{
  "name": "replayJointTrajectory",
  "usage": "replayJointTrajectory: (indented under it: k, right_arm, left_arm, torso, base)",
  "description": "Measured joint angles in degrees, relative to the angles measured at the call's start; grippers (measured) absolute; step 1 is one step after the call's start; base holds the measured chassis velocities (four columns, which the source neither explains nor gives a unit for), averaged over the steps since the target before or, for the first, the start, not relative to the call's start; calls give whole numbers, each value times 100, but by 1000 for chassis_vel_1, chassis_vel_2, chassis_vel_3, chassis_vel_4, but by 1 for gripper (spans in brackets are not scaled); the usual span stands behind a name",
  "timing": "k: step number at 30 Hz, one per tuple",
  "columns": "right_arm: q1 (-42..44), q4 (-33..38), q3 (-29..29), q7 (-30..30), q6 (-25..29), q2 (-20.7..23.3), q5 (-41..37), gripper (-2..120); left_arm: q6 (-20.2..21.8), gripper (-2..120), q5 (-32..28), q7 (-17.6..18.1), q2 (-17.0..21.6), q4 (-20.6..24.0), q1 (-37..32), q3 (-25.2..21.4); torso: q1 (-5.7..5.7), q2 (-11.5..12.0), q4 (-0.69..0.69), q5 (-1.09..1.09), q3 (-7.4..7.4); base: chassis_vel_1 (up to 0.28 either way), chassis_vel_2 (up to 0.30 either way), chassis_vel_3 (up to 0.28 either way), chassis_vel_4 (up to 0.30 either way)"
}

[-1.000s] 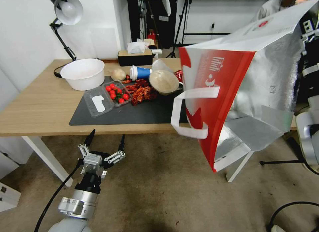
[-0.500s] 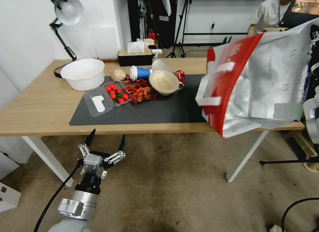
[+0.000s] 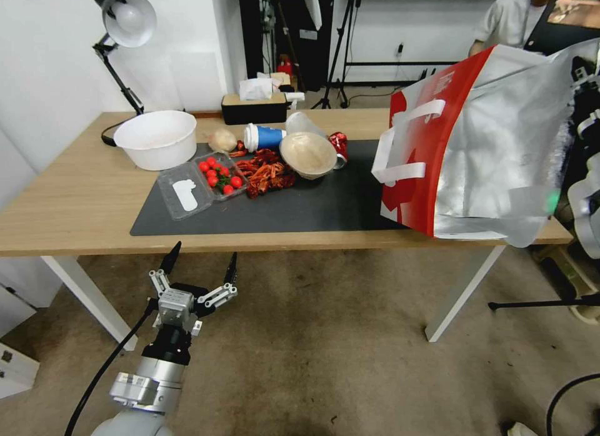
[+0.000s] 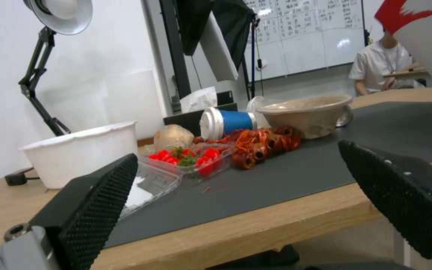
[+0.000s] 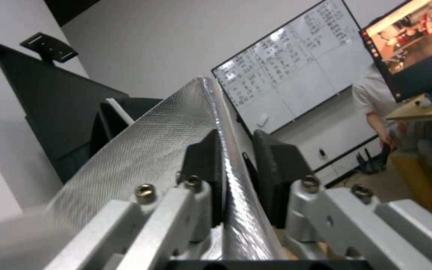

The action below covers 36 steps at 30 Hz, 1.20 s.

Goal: Pick up the food delivery bag from the floor and place it on the table.

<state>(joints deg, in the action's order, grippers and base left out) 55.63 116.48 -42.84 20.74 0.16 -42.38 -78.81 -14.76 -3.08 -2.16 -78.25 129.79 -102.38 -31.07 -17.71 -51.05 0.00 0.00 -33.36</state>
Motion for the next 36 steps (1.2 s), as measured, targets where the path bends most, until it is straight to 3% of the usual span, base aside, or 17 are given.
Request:
replayJointTrajectory:
  k: [20,28,36]
  right_arm:
    - [378,131,-188,-923,136,-51,300,93]
    - [904,375,-381,-1452,409,-308,1159,100]
    - [1660,696,-620,-2182,559,-1005,2343,100]
  left_arm:
    - [-4,100,-143,17,42,-94,97,36]
    - [-52,100,-175,17,47,-156,114,24]
    - [-161,100,-264,-20,47,-190,150,-25]
  torso:
    - [0,0,0,-1,0]
    - [1,0,0,-1,0]
    - [1,0,0,-3,1]
  base:
    - [0,0,0,0]
    - [0,0,0,0]
    - [0,0,0,0]
